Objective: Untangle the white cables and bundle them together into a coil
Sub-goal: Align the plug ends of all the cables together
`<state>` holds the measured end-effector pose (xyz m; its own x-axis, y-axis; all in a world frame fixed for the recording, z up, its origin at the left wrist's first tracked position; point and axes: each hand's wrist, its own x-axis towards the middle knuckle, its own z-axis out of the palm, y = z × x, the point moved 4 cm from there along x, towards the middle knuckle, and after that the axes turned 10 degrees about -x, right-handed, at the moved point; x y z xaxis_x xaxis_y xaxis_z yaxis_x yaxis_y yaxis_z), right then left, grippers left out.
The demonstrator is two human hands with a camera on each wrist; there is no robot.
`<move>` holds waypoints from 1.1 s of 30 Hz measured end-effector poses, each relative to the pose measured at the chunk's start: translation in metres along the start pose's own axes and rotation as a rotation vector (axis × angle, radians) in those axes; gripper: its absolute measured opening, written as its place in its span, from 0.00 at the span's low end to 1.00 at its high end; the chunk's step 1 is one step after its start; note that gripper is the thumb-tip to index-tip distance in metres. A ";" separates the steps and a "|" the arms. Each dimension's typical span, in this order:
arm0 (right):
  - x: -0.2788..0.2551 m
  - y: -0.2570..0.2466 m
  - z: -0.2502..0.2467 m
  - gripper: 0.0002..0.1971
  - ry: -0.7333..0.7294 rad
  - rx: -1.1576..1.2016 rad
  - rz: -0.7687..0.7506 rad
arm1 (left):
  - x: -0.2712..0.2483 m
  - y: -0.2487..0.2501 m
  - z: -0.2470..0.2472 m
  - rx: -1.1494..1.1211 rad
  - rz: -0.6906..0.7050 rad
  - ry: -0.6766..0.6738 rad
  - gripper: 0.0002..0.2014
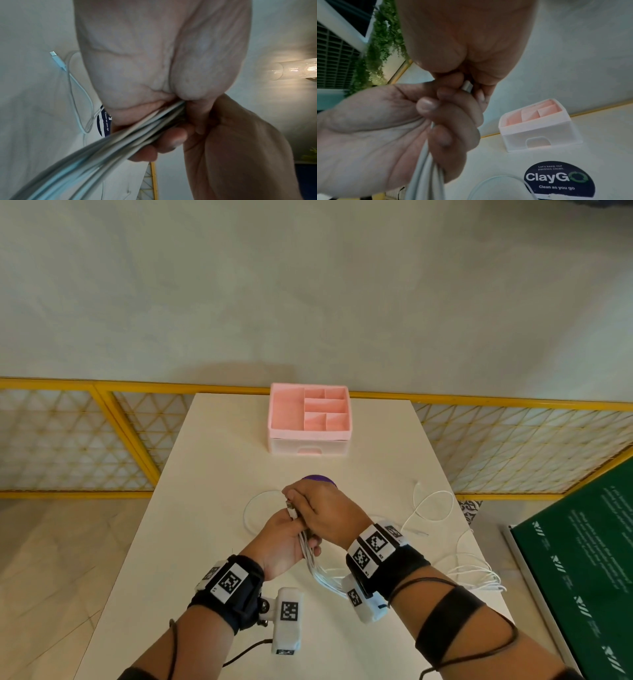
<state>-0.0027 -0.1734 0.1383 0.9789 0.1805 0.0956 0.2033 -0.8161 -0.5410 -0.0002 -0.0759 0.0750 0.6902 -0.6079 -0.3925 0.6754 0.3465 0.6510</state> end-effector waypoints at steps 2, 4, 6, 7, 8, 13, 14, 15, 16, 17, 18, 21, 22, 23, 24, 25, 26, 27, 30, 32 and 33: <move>-0.001 -0.002 0.003 0.18 -0.013 -0.053 -0.035 | 0.001 -0.001 0.000 0.036 0.012 0.041 0.13; -0.001 0.000 0.006 0.18 -0.022 -0.019 -0.007 | 0.004 -0.003 0.000 0.114 0.043 0.128 0.13; -0.002 0.008 0.009 0.17 -0.029 0.192 0.108 | 0.005 -0.004 0.001 0.160 0.081 0.201 0.12; -0.004 0.013 0.014 0.18 -0.038 0.338 0.174 | 0.005 -0.003 0.001 0.155 0.106 0.234 0.10; -0.007 0.017 0.021 0.23 -0.044 0.488 0.230 | 0.005 0.000 0.001 0.123 0.141 0.260 0.10; -0.018 0.030 0.067 0.30 -0.150 0.706 0.272 | 0.008 0.018 -0.013 -0.180 0.153 0.334 0.15; -0.021 0.033 0.069 0.24 -0.159 0.661 0.254 | 0.009 0.020 -0.018 -0.207 0.145 0.372 0.17; -0.023 0.036 0.069 0.18 -0.166 0.581 0.243 | 0.010 0.022 -0.022 -0.247 0.171 0.406 0.17; -0.024 0.039 0.066 0.14 -0.181 0.484 0.230 | 0.011 0.024 -0.026 -0.303 0.213 0.434 0.15; -0.026 0.043 0.065 0.15 -0.203 0.383 0.215 | 0.012 0.025 -0.029 -0.352 0.254 0.454 0.14; -0.028 0.046 0.063 0.18 -0.221 0.295 0.200 | 0.012 0.025 -0.030 -0.386 0.280 0.465 0.14; -0.032 0.053 0.062 0.17 -0.264 0.221 0.153 | 0.009 0.023 -0.030 -0.418 0.318 0.464 0.14; -0.034 0.055 0.062 0.15 -0.283 0.243 0.147 | 0.009 0.023 -0.029 -0.412 0.324 0.464 0.15; -0.036 0.057 0.063 0.12 -0.305 0.284 0.161 | 0.009 0.023 -0.027 -0.395 0.326 0.458 0.15; -0.037 0.058 0.063 0.11 -0.323 0.339 0.180 | 0.010 0.023 -0.026 -0.381 0.324 0.455 0.16; -0.038 0.059 0.062 0.11 -0.332 0.386 0.195 | 0.010 0.023 -0.024 -0.376 0.322 0.453 0.16; -0.037 0.059 0.060 0.12 -0.323 0.398 0.199 | 0.011 0.023 -0.023 -0.376 0.327 0.450 0.15; -0.035 0.058 0.058 0.11 -0.291 0.373 0.194 | 0.011 0.024 -0.023 -0.382 0.339 0.438 0.15; -0.031 0.059 0.050 0.12 -0.142 0.311 0.212 | 0.011 0.024 -0.017 -0.345 0.351 0.321 0.07; -0.029 0.059 0.048 0.13 -0.094 0.349 0.228 | 0.012 0.017 -0.012 -0.283 0.324 0.251 0.10; -0.029 0.057 0.048 0.13 -0.087 0.370 0.231 | 0.013 0.013 -0.010 -0.259 0.320 0.244 0.10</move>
<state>-0.0202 -0.1989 0.0647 0.9893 0.0750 -0.1251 -0.0568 -0.5918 -0.8041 0.0201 -0.0724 0.0722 0.8941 -0.2669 -0.3598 0.4399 0.6747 0.5927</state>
